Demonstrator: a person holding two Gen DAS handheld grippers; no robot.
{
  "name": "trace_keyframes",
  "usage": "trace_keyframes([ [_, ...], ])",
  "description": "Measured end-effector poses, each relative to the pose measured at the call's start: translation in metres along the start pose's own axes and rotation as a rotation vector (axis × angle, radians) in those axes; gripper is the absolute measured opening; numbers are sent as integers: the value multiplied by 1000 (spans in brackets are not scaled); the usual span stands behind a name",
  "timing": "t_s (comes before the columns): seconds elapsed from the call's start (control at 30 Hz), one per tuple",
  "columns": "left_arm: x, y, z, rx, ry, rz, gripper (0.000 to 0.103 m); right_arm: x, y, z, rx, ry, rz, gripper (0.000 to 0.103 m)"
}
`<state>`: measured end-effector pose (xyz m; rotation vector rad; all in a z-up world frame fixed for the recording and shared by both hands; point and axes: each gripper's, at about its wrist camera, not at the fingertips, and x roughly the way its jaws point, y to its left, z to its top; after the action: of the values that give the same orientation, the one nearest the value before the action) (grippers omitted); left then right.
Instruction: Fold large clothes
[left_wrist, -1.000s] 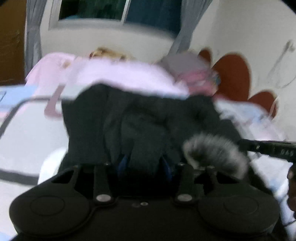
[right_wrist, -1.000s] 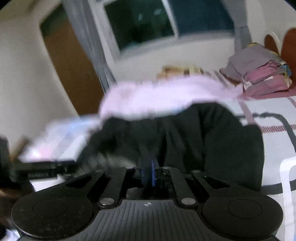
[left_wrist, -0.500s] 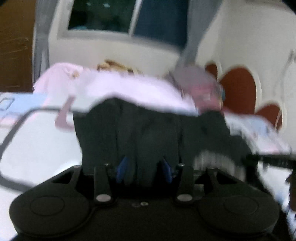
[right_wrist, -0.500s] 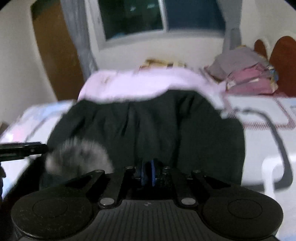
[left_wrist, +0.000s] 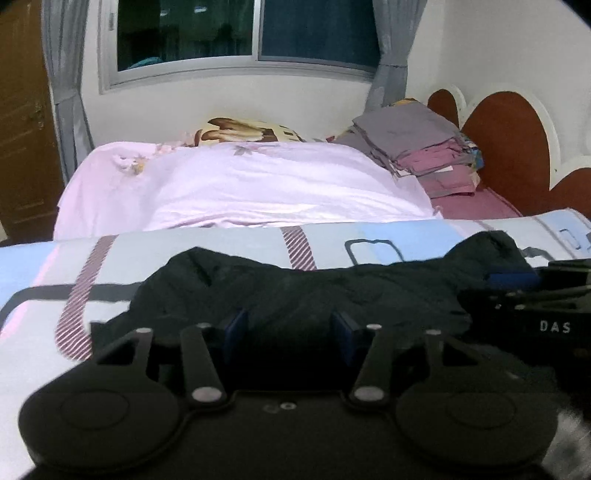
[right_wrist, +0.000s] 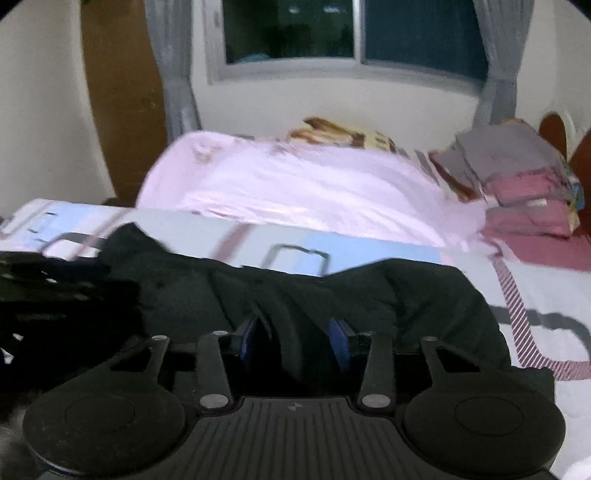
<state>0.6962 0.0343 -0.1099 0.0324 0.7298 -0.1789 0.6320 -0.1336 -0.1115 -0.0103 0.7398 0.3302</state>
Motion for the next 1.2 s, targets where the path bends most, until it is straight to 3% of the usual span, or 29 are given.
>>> trace_keyframes([
  [0.1,22,-3,-1,29,35,21,52,26,-11,-7,3,20,14,42],
  [0.23,34,0,-11,3,38,18,52,27,-21,-17,7,0,34,41],
  [0.37,26,1,-6,18,69,0,51,15,-18,-8,-19,49,20,42],
  [0.43,0,6,-1,-9,49,-11,47,-17,-21,-3,14,-1,15,42],
  [0.5,-39,6,-3,-24,-20,-44,47,-53,-20,-4,37,-37,54,42],
  [0.57,-78,0,-12,-46,-54,-106,48,-91,-13,-13,23,-74,93,42],
  [0.7,-120,-32,-37,44,-61,-110,52,-125,9,-35,-4,-70,149,42],
  [0.8,-103,-50,-55,103,42,-64,53,-102,29,-54,-44,29,110,42],
  [0.87,-91,-53,-66,119,63,-33,55,-80,30,-67,-56,78,69,42],
  [1.1,-71,-59,-84,146,59,24,55,-61,33,-83,-31,42,17,43],
  [1.2,-84,-60,-75,121,70,27,52,-79,32,-74,-8,54,-5,43],
])
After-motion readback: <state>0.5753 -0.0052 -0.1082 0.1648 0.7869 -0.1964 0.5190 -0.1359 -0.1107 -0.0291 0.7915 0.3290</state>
